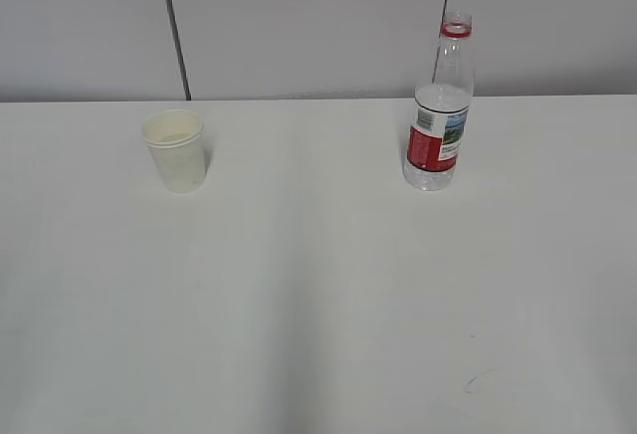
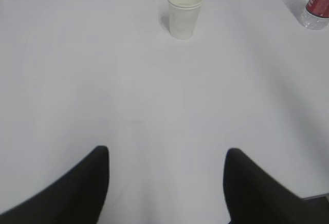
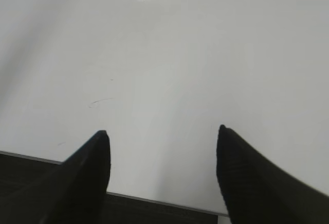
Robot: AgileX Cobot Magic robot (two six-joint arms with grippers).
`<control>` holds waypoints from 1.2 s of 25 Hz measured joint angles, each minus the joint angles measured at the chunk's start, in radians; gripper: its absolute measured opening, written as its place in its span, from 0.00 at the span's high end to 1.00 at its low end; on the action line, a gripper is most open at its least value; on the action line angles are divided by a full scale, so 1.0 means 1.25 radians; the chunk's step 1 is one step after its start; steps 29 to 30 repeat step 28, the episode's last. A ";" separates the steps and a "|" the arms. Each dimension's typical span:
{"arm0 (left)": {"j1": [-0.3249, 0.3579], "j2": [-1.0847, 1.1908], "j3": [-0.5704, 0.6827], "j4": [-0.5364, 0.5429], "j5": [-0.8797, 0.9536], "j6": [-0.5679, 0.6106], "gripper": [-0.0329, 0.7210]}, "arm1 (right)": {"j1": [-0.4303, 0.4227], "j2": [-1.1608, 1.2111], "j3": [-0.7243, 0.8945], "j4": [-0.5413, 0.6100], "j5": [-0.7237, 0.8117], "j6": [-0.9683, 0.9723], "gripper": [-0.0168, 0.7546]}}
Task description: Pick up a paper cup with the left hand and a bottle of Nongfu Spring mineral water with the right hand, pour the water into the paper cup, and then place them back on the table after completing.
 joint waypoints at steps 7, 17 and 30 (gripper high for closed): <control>0.000 0.000 0.000 0.000 0.000 0.000 0.39 | 0.000 0.000 0.000 -0.001 0.000 0.000 0.35; 0.000 0.000 0.000 0.000 0.000 0.000 0.40 | 0.000 0.000 0.000 -0.001 0.000 0.000 0.35; 0.000 0.000 0.000 0.000 0.000 0.000 0.42 | 0.000 0.000 0.000 -0.001 0.000 0.000 0.35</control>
